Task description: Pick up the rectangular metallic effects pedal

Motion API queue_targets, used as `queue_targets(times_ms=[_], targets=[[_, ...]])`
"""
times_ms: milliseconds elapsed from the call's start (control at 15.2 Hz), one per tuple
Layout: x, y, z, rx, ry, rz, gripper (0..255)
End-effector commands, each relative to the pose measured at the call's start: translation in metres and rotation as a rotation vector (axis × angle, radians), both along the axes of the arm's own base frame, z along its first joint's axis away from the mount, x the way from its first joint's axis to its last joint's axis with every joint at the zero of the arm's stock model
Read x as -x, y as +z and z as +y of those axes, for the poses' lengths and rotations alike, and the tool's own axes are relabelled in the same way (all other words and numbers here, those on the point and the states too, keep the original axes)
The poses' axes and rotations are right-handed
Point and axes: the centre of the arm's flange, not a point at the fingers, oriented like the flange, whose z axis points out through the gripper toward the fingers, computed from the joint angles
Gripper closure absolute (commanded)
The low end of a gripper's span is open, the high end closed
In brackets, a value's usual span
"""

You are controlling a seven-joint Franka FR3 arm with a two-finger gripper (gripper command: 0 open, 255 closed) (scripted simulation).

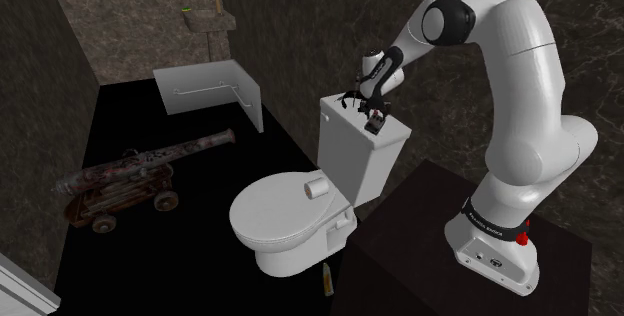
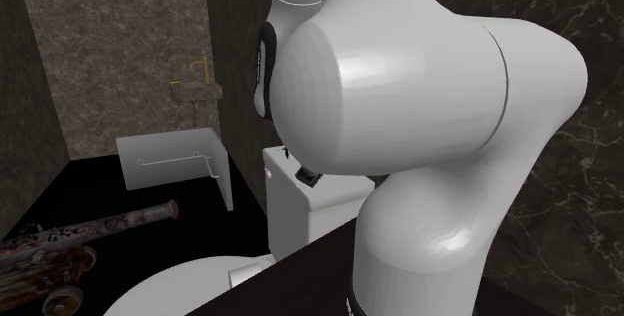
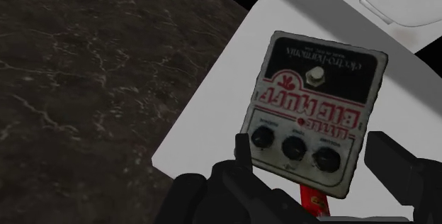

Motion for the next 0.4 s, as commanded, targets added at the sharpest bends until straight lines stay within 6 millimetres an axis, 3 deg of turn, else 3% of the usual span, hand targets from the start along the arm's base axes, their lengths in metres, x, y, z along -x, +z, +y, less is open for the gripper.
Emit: queue_targets(times_ms=[0, 330], targets=[[0.0, 0.012, -0.001, 0.0, 0.0, 0.0, 255], [0.0, 0.029, -0.001, 0.0, 0.0, 0.0, 255]])
